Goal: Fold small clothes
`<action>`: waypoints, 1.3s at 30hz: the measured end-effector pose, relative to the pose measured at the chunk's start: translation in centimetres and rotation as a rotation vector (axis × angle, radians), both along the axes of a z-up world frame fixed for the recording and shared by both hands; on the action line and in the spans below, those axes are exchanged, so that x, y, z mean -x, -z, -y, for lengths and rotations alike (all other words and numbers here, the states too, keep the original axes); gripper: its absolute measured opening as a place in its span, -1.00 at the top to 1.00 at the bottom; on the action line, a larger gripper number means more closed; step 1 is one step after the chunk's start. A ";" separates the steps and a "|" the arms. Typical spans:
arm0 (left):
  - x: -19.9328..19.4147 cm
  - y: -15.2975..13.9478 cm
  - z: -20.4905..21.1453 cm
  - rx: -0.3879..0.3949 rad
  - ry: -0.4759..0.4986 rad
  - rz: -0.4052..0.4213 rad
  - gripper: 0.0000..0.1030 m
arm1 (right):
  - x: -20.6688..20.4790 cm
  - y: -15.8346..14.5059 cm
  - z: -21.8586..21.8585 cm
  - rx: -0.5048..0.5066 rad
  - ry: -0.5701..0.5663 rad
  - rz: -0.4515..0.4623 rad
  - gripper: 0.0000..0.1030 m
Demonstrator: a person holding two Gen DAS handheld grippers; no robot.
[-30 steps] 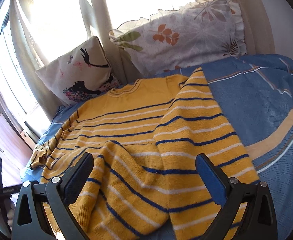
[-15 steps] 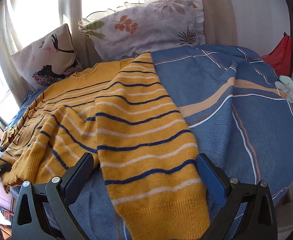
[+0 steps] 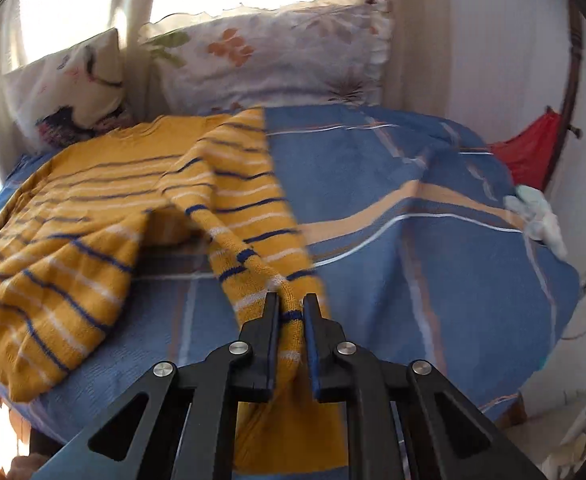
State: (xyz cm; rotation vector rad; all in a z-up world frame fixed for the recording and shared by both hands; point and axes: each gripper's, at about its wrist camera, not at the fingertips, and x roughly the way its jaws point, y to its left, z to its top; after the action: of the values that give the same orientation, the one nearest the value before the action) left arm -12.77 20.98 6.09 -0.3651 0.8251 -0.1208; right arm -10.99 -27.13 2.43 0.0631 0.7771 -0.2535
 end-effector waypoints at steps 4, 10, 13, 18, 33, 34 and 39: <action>0.8 0.2 0.7 -0.034 0.000 0.012 0.81 | 1.8 -2.4 4.6 0.045 0.279 0.033 0.32; 1.0 0.7 0.5 -0.022 -0.007 0.011 0.81 | 2.3 -1.0 -1.1 -0.462 -0.221 0.049 -0.57; 1.0 0.7 0.8 -0.022 -0.014 0.011 0.81 | 0.2 1.5 -5.3 -0.524 -0.326 -0.012 -0.57; 1.0 0.8 1.4 -0.011 -0.014 0.005 0.81 | -2.6 2.7 -9.3 -0.628 -0.441 -0.040 -0.25; 4.5 -0.4 -3.1 -0.034 -0.067 0.006 0.91 | 7.6 -2.1 3.4 -0.398 -0.131 0.074 -0.20; 4.3 -0.4 -3.3 -0.015 -0.071 0.010 0.91 | 7.7 -2.2 4.5 -0.348 -0.067 0.092 -0.60; 1.8 -1.2 -1.3 0.046 -0.009 0.050 0.63 | 4.9 -0.1 8.2 -0.215 0.103 0.034 -0.69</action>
State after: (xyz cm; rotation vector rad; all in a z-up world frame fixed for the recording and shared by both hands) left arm -14.57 22.23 7.28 -0.4072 0.7726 -0.1400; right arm -15.87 -35.34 2.51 0.3102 0.7663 -0.2657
